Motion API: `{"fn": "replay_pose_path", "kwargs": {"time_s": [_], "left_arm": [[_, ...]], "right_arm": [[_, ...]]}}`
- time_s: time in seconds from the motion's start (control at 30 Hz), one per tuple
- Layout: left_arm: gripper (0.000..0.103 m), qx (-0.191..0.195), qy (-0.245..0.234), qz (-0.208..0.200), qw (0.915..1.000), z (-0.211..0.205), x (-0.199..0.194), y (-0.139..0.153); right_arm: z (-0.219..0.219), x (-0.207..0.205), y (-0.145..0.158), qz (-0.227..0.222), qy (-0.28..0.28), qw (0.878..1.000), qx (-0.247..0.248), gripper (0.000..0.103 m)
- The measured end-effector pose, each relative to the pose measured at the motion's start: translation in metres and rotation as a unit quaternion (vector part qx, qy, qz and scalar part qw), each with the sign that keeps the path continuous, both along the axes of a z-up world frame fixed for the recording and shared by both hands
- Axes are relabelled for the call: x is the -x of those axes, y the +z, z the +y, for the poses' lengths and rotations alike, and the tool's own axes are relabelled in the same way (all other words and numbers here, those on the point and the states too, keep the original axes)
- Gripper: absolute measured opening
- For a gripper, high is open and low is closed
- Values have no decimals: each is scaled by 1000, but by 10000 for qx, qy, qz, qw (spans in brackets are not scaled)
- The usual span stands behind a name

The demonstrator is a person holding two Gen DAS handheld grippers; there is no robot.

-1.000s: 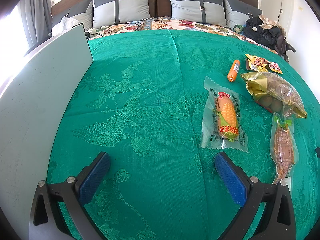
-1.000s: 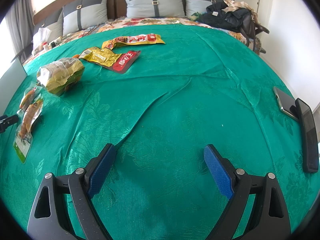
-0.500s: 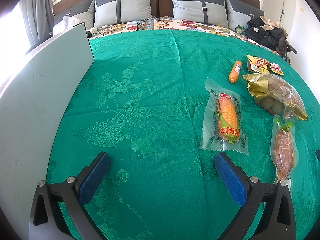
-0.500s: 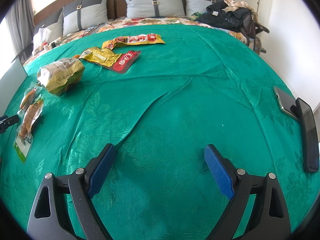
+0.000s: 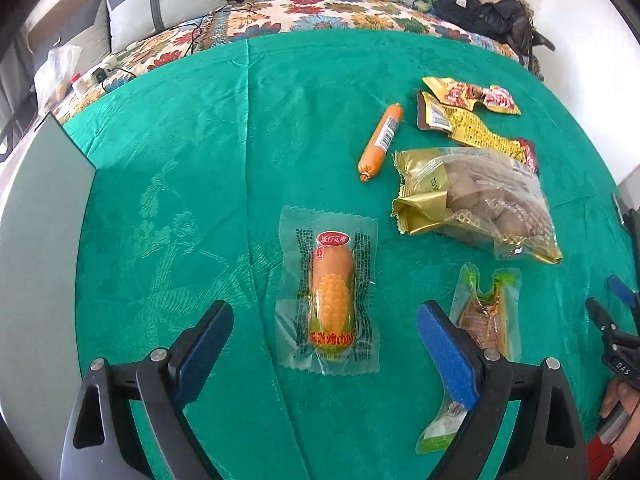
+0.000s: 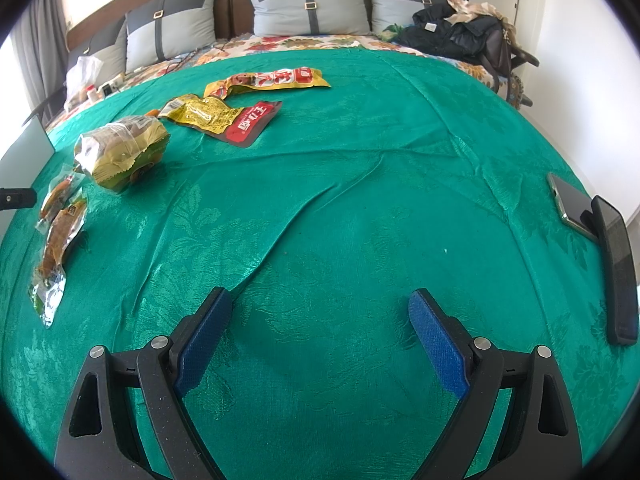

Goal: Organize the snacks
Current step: 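Grasp the corn sausage pack with the left gripper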

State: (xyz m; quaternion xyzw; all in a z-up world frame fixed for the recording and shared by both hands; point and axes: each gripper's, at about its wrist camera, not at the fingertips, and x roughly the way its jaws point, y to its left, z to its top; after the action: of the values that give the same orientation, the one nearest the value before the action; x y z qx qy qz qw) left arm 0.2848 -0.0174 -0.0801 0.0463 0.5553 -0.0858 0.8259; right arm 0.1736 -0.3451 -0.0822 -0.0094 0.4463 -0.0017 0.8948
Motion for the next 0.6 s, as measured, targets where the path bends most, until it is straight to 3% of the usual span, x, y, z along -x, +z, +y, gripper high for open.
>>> {"fn": "replay_pose_path", "kwargs": {"time_s": [0.07,0.1,0.13,0.2,0.33,0.43,0.57,0.6], "left_arm": [[82,-235,-14,111,9997,-6,-9,-12],[74,-78,5,24,10000,-5,-9,-12],[60,-25,91,-70,9999,-3,-8,-11],[47,38,202,-177,9996,2,-3,-10],[40,-115,163,-263,9995,10,23,-10],[40,29,308,-192,9993,26,56,-8],[42,-191,263,-231,9992,36,103,-9],[47,-312,255,-277,9988,36,110,-10]], "right_arm": [[0,-1,0,0,0,10000,0,93],[0,0,0,0,0,10000,0,93],[0,0,0,1,0,10000,0,93],[0,0,0,0,0,10000,-1,93],[0,0,0,1,0,10000,0,93],[0,0,0,2,0,10000,0,93],[0,0,0,1,1,10000,0,93],[0,-1,0,1,1,10000,0,93]]}}
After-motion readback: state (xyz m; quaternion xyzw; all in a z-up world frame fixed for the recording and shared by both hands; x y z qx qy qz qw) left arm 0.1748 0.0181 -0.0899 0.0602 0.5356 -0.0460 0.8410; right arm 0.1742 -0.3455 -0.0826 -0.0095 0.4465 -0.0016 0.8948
